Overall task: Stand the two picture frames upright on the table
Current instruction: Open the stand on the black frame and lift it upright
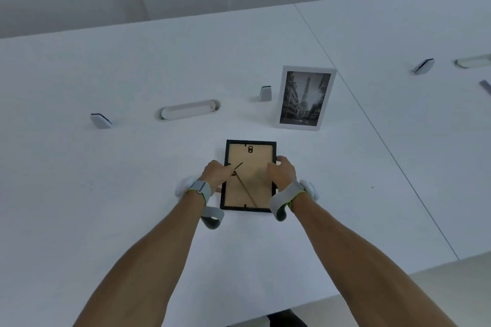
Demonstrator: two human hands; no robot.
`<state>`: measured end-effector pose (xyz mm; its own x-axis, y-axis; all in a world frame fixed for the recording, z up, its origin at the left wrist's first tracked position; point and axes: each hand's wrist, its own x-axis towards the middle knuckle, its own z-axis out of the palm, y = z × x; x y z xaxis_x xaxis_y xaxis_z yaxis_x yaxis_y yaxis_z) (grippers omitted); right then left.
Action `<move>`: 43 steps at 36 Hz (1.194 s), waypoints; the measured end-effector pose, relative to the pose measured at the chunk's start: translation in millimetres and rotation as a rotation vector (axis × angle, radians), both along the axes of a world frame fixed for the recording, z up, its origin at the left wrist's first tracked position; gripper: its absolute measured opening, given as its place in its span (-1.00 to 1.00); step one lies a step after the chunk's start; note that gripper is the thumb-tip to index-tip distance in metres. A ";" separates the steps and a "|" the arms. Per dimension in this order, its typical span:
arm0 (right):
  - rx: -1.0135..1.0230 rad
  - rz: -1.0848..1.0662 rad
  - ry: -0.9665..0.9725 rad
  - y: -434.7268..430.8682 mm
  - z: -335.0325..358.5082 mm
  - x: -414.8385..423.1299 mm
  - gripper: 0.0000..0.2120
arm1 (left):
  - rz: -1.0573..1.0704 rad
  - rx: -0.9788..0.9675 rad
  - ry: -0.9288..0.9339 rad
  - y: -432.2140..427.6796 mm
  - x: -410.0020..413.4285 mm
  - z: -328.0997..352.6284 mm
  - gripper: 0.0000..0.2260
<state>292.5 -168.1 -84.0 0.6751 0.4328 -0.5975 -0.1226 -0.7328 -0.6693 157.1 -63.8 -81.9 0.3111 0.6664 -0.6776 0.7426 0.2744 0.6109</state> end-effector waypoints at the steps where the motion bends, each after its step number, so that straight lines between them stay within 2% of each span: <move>1: 0.043 -0.018 -0.023 0.9 0.7 1.3 -0.56 | 0.026 -0.008 -0.026 1.3 -0.2 0.8 -0.85; 2: 0.084 -0.019 -0.030 4.4 1.9 0.6 -0.57 | 0.057 0.006 -0.051 3.7 -3.8 3.5 -0.83; 4: 0.176 -0.008 -0.020 12.3 7.6 -1.2 -0.61 | 0.124 0.027 -0.113 7.9 -10.7 9.8 -0.95; 6: 0.249 0.010 -0.017 21.6 15.5 -1.5 -0.65 | 0.185 0.042 -0.168 14.1 -16.3 15.3 -0.85; 10: 0.357 0.082 -0.009 42.1 32.3 -4.5 -0.68 | 0.228 0.106 -0.234 25.0 -32.8 33.3 -0.81; 15: 0.415 0.125 -0.063 52.3 44.1 -11.3 -0.68 | 0.287 0.197 -0.271 37.0 -44.9 48.5 -0.88; 17: 0.423 0.117 -0.126 53.1 45.2 -16.6 -0.65 | 0.262 0.249 -0.268 41.3 -45.2 54.1 -0.86; 20: 0.427 0.098 -0.229 57.2 47.6 -26.3 -0.56 | 0.185 0.416 -0.213 46.0 -43.8 63.4 -0.72; 22: 0.428 0.161 -0.356 60.3 50.1 -32.7 -0.55 | 0.153 0.535 -0.171 46.2 -42.3 72.8 -0.69; 25: 0.366 0.312 -0.569 62.0 51.5 -40.3 -0.61 | 0.126 0.642 -0.123 46.2 -38.7 82.6 -0.70; 28: 0.289 0.432 -0.667 64.6 51.5 -46.0 -0.67 | 0.121 0.691 -0.092 45.5 -34.8 89.6 -0.75; 31: 0.268 0.466 -0.743 66.6 53.5 -50.2 -0.71 | 0.114 0.710 -0.083 42.5 -31.4 96.9 -0.79; 35: 0.287 0.423 -0.643 68.3 59.2 -54.7 -0.70 | 0.111 0.728 -0.073 40.8 -29.5 99.6 -0.76; 39: 0.320 0.293 -0.381 72.3 72.7 -49.9 -0.74 | 0.104 0.726 -0.064 41.4 -30.4 99.1 -0.77; 43: 0.191 0.375 -0.363 77.4 88.8 -37.9 -0.65 | 0.041 0.789 -0.018 41.6 -30.9 98.3 -0.78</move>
